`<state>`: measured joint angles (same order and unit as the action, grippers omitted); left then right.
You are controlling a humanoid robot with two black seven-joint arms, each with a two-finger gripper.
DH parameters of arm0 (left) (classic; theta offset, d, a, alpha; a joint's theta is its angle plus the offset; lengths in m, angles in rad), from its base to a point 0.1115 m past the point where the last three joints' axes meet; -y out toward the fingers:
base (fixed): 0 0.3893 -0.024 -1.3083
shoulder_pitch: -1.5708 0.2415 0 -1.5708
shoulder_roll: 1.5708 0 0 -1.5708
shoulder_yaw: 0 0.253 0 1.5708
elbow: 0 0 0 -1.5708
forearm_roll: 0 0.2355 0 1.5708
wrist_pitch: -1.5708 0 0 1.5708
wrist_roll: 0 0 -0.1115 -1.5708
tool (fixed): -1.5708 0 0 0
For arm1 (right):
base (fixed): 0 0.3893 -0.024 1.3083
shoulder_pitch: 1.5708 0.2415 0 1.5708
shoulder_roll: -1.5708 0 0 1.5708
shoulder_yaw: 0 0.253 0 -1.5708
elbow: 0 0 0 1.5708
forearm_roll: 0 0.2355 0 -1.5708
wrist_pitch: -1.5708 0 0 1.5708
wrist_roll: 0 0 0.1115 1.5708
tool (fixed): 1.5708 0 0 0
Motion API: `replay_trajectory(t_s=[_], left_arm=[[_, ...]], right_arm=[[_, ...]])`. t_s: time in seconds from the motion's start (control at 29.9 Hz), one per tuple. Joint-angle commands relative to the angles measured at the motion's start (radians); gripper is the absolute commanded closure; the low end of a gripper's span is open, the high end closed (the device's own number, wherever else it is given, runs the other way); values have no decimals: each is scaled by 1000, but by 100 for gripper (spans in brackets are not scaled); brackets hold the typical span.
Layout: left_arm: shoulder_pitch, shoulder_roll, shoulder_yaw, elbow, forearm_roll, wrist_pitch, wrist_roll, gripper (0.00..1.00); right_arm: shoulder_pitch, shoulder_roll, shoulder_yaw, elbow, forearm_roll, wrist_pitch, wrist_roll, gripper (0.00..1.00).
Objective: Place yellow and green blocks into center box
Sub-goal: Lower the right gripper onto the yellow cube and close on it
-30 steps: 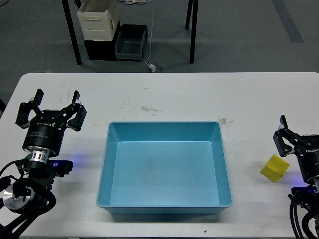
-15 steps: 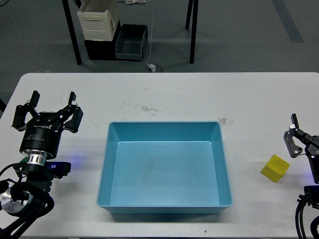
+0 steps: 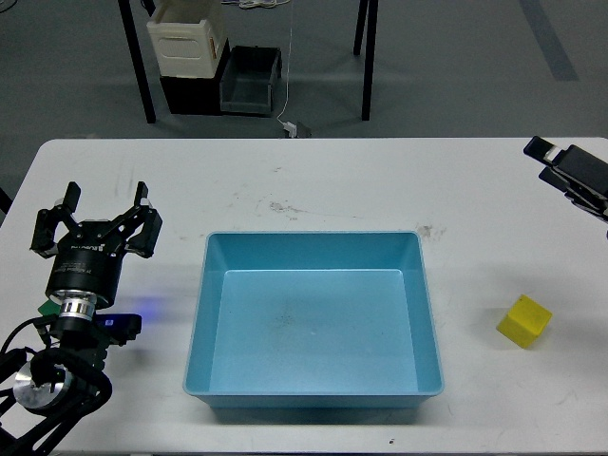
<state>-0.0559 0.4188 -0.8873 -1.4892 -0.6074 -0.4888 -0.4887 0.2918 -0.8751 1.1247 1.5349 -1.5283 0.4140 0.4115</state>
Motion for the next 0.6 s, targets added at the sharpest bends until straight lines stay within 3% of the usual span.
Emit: replay_trajectory(t_s=[0.0, 0.27, 0.43, 0.57], left_arm=[[1, -14, -16, 12, 0, 1, 0, 0], [1, -23, -21, 29, -2, 1, 0, 0], [1, -31, -22, 46, -2, 0, 0, 0], [1, -34, -21, 61, -2, 0, 0, 0]], right_arm=[[140, -188, -234, -2, -146, 0, 77, 0], [496, -216, -747, -5, -535, 3, 77, 0], [673, -200, -995, -18, -562, 15, 77, 0], [745, -150, -1083, -76, -561, 75, 77, 0]])
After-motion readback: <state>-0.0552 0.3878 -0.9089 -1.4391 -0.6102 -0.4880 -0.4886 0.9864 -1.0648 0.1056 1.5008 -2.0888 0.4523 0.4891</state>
